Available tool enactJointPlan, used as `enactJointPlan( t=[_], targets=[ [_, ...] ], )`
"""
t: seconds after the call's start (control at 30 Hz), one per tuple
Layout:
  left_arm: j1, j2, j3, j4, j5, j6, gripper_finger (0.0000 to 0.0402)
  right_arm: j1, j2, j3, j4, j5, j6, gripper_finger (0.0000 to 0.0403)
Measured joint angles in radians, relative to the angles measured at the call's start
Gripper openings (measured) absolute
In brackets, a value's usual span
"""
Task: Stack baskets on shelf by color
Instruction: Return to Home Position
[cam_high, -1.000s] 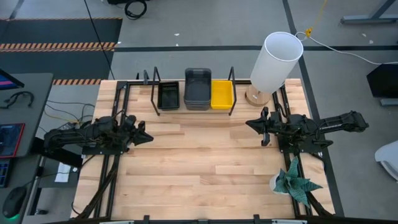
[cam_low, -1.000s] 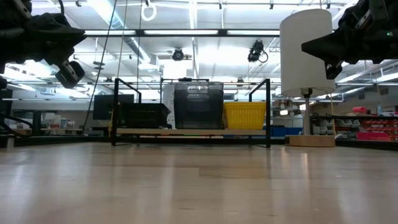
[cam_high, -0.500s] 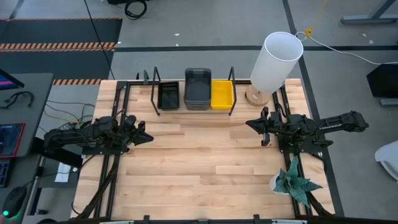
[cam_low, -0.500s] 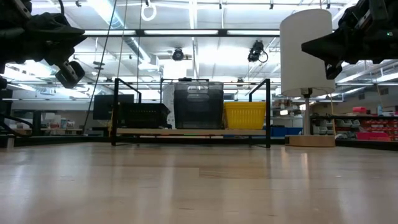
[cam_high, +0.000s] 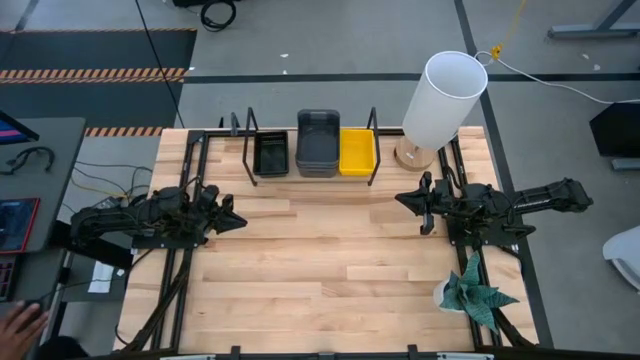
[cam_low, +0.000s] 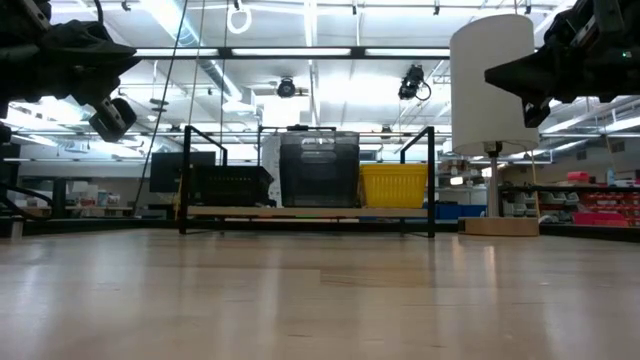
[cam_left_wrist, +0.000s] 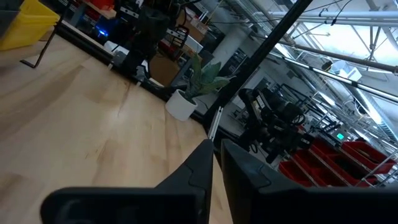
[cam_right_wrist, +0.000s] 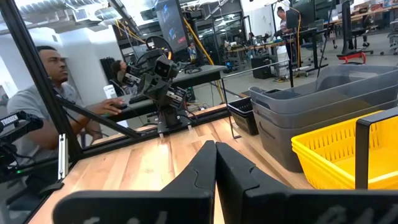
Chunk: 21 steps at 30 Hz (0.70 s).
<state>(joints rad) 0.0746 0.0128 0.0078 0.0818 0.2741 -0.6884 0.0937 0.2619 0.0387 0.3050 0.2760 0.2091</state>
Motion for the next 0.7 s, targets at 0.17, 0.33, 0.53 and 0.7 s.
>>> enactJointPlan(
  t=[0.17,0.33,0.53,0.7],
  targets=[
    [0.0,0.0,0.0,0.0,0.0,0.0,0.0036,0.0,0.0,0.0,0.0,0.0,0.0,0.0012],
    [0.0,0.0,0.0,0.0,0.0,0.0,0.003,0.0,0.0,0.0,0.0,0.0,0.0,0.0012],
    [0.0,0.0,0.0,0.0,0.0,0.0,0.0035,0.0,0.0,0.0,0.0,0.0,0.0,0.0012],
    [0.0,0.0,0.0,0.0,0.0,0.0,0.004,0.0,0.0,0.0,0.0,0.0,0.0,0.0012]
  ],
)
